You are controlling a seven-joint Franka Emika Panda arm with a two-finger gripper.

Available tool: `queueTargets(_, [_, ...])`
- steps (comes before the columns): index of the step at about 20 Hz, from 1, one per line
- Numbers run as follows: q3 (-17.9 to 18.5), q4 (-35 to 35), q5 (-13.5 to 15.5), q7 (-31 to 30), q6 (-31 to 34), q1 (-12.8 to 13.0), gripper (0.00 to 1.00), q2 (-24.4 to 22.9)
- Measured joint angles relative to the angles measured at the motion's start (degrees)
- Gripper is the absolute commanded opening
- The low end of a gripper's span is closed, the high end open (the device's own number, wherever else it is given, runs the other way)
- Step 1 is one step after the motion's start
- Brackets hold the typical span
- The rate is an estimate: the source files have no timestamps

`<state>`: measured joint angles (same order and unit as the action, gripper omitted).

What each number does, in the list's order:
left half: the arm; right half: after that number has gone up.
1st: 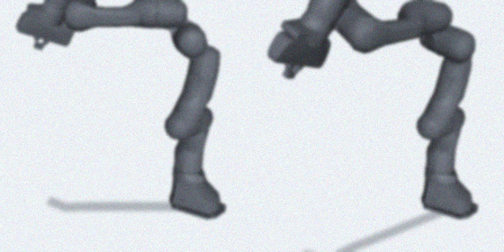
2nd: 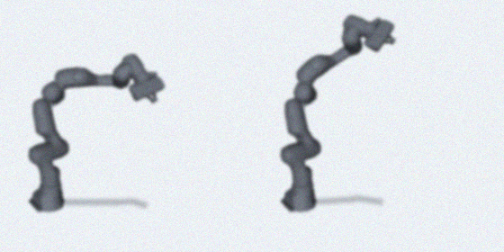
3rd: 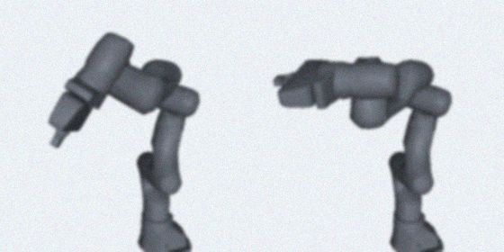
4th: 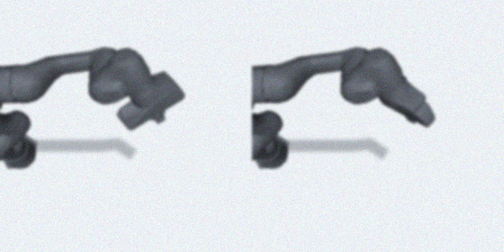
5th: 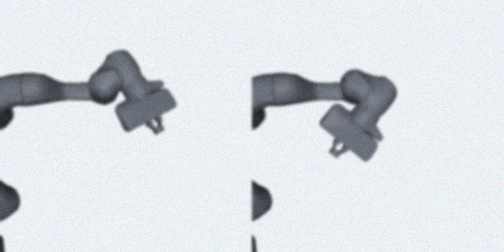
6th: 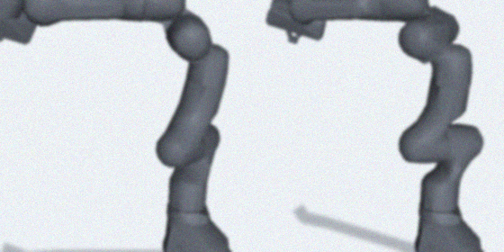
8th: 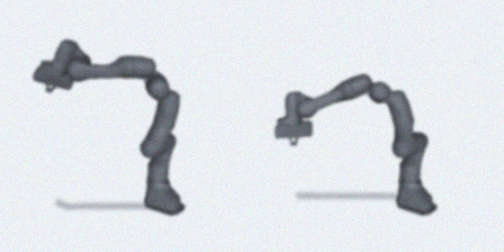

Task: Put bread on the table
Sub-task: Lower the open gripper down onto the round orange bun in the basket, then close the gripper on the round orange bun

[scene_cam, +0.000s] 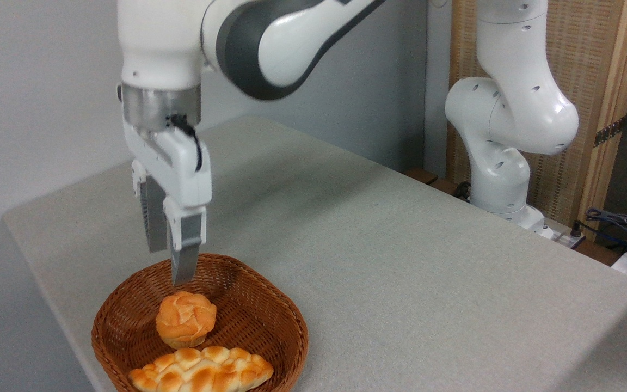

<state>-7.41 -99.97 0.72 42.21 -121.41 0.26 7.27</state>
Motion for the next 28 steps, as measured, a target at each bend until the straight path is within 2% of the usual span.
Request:
queueTargets(2, [-0.9,-0.1,-1.8,0.5,-1.0,0.0,1.00,1.8])
queueTargets(4, [-2.7,-0.1,-6.1,0.5,-2.5,0.1,1.00,4.3])
queueTargets(7, [-4.0,-0.1,-9.0,0.5,-3.4,0.3,1.00,6.7])
queueTargets(8, [-4.5,-0.1,-9.4,0.5,-3.7,0.5,0.85,7.6])
queueTargets(10, [-5.1,-0.1,-10.2,0.5,-3.8,1.0,0.43,8.8])
queueTargets(12, [-5.2,-0.1,-11.5,0.5,-3.8,1.1,0.26,9.0])
queueTargets(15, [-5.2,0.0,-13.1,0.5,-3.8,1.1,0.15,9.0])
queueTargets(28, [-5.0,0.4,-13.4,2.6,-3.8,0.8,0.14,8.8])
